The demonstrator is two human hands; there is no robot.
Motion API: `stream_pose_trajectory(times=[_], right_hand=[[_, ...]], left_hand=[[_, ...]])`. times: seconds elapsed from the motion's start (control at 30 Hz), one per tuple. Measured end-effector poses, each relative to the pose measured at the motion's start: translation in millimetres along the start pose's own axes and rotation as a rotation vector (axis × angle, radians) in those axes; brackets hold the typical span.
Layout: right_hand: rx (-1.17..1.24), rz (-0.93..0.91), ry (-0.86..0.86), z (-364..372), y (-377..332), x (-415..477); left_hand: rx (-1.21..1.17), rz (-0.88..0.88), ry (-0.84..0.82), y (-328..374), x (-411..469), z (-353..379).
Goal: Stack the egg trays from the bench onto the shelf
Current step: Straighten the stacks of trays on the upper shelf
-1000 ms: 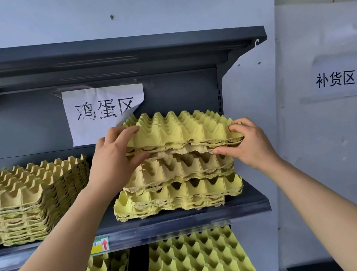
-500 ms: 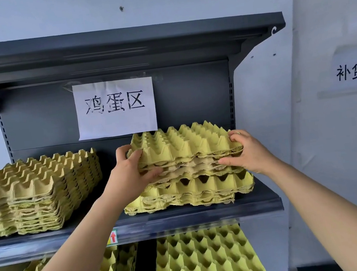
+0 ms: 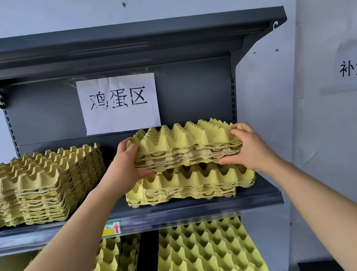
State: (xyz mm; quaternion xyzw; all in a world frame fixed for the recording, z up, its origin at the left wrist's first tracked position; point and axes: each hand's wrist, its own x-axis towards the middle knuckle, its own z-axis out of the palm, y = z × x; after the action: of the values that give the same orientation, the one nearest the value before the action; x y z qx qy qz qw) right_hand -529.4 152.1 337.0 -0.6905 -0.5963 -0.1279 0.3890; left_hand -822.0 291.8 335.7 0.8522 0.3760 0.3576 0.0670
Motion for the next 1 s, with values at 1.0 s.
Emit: stream_pose_trajectory(times=[1.0], right_hand=[[-0.043,0.339,-0.131,20,11,-34]], left_hand=[[-0.1,0.105,-0.139,-26,-3,56]])
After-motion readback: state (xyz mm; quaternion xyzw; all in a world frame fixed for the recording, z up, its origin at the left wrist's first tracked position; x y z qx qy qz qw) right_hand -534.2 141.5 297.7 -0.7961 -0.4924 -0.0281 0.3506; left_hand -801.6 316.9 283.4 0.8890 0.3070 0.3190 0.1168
